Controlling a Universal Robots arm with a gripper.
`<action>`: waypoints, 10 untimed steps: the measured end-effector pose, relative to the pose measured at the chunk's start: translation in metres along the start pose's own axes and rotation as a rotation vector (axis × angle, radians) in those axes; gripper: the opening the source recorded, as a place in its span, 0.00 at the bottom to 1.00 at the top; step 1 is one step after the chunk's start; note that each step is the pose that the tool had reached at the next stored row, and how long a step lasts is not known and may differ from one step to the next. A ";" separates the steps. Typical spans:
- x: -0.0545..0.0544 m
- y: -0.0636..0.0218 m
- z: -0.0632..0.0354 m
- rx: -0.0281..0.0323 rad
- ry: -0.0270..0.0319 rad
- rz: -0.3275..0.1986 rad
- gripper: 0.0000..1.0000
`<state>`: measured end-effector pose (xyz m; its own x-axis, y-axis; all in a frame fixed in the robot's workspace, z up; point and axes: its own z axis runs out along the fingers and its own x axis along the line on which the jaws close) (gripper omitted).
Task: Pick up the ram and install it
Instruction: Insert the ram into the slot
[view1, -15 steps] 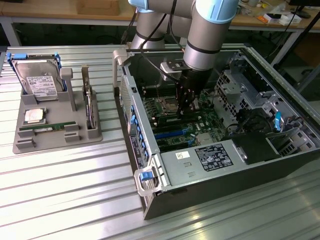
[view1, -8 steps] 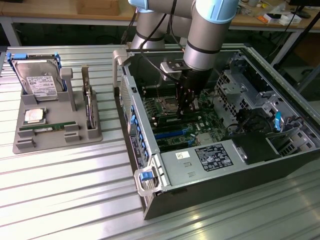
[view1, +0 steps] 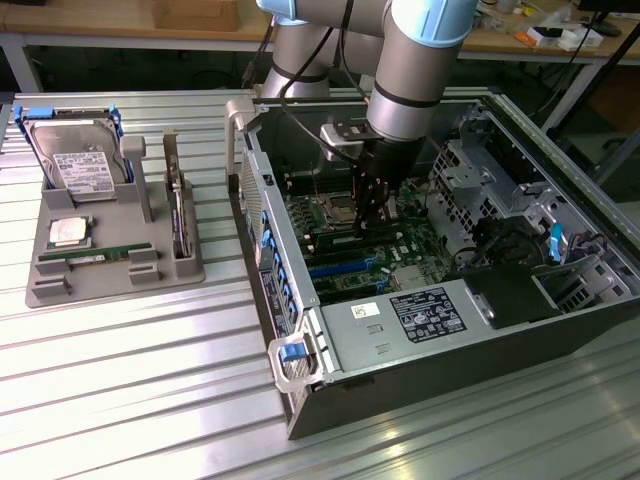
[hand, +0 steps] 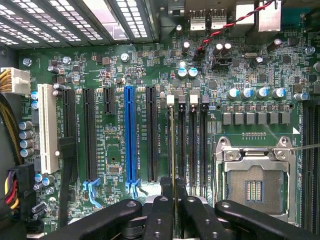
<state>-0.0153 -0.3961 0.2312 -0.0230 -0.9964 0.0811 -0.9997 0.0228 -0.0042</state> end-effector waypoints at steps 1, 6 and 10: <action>0.000 0.0000 0.0000 0.0000 0.0000 0.001 0.13; 0.000 0.0000 0.0000 -0.0004 -0.0001 0.006 0.33; 0.000 0.0000 0.0000 -0.0007 0.0000 0.009 0.33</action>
<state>-0.0153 -0.3961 0.2312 -0.0321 -0.9962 0.0811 -0.9995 0.0318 -0.0042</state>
